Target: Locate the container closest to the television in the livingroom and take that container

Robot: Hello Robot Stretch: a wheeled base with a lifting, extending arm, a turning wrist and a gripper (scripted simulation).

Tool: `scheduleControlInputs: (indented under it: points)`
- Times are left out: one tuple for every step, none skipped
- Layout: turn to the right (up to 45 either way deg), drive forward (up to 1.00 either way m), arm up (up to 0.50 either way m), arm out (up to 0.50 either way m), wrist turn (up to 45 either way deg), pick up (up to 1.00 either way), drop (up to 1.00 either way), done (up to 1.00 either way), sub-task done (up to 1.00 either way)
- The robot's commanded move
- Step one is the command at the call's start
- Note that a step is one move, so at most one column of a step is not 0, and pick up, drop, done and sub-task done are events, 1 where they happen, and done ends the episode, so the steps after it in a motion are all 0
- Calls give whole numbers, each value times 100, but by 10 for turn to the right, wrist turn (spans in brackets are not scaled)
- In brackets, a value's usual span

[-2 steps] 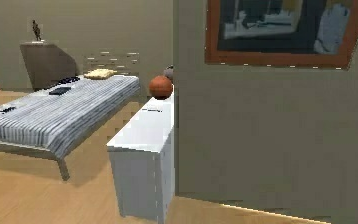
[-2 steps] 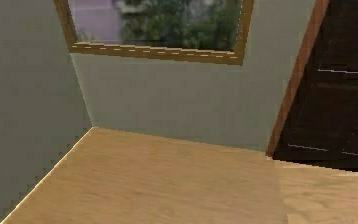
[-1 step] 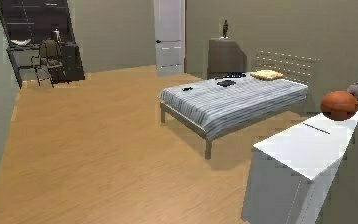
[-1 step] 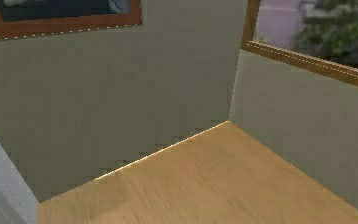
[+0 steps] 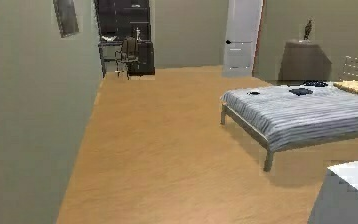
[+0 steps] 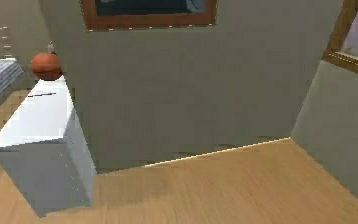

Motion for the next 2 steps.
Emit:
scheduleControlInputs:
  points:
    - [0,100,0,0,0,0,0,0,0]
    - [0,100,0,0,0,0,0,0,0]
